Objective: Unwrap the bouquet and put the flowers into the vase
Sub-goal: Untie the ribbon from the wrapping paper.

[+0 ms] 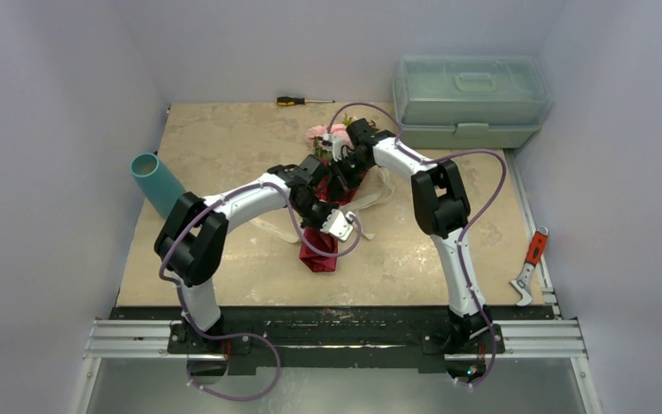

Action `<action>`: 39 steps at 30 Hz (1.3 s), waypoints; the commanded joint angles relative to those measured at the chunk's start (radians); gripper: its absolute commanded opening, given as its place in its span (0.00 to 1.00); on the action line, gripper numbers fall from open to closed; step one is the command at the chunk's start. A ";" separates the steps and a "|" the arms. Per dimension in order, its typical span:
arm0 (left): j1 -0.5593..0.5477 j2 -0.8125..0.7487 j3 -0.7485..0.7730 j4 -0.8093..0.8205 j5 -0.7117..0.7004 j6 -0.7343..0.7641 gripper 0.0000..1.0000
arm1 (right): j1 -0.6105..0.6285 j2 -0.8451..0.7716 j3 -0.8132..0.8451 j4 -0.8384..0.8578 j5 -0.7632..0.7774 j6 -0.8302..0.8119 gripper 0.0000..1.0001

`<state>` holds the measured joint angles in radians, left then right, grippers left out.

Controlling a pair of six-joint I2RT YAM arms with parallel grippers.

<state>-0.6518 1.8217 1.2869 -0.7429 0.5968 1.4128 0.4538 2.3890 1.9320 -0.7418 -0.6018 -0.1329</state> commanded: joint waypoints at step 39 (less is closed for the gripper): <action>0.182 0.010 -0.248 0.766 0.040 -0.891 0.87 | -0.021 -0.160 -0.196 -0.020 -0.210 0.055 0.36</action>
<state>-0.4778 1.8072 1.0157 0.0029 0.6067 0.5591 0.4156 2.1876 1.7065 -0.7956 -0.7609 -0.1318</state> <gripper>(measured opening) 0.857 0.348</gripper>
